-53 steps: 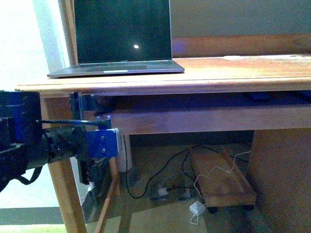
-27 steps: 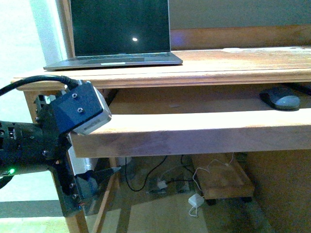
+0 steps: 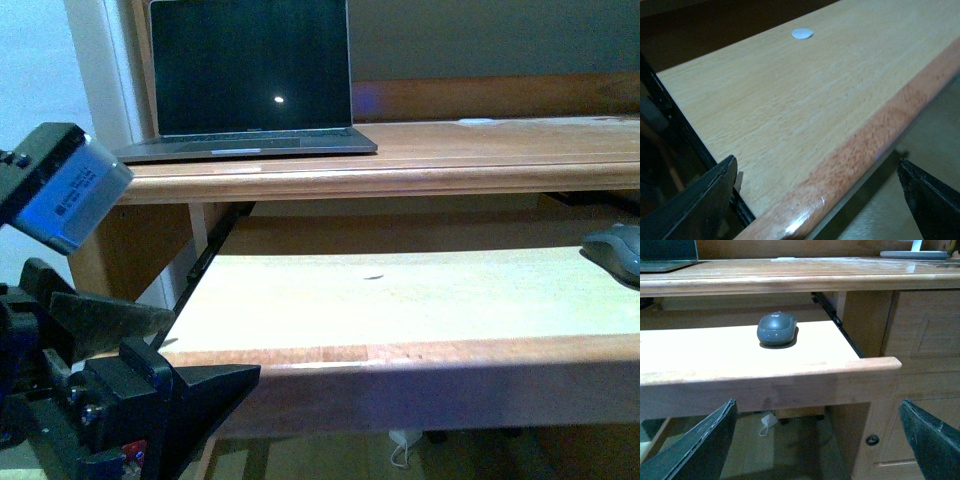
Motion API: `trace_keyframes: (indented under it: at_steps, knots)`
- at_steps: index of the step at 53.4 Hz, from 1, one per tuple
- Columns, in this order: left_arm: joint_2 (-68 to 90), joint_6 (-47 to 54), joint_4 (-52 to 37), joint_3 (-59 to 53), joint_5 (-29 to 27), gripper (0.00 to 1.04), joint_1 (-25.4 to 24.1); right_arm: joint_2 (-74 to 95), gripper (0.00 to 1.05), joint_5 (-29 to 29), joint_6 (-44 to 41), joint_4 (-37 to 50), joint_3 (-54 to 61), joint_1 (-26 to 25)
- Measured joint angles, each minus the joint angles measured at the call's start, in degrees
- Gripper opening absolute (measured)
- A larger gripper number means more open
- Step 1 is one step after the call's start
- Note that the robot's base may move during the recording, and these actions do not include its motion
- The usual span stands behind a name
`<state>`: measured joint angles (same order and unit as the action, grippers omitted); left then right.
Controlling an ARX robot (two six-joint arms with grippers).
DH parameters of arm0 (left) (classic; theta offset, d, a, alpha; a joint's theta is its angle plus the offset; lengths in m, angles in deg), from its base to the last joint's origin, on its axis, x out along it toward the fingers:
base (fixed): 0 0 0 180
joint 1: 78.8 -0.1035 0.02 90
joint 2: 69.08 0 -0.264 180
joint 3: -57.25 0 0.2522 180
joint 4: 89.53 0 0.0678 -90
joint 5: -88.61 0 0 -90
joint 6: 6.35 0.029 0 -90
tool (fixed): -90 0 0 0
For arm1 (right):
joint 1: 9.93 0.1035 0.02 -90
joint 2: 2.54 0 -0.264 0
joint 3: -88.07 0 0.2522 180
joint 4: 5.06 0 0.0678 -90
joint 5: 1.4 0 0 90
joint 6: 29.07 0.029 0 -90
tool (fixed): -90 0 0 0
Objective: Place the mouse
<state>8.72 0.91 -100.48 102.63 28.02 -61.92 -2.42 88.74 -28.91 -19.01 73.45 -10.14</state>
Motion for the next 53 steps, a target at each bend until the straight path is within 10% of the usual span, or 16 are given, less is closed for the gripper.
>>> trace_keyframes:
  at_steps: [29,38,53]
  knots:
    - [-29.99,-17.62,9.86,-8.02,-24.72,0.97,-3.82,0.0,0.97,-0.07,0.0,0.0,0.0,0.0]
    - [-55.34,-9.99,19.76,-17.7,-48.24,0.64,1.14,0.0,0.97,-0.07,0.0,0.0,0.0,0.0]
    - [-70.34,-8.28,25.44,-23.32,-40.15,0.21,-5.44,0.0,0.97,0.0,0.0,0.0,0.0,0.0]
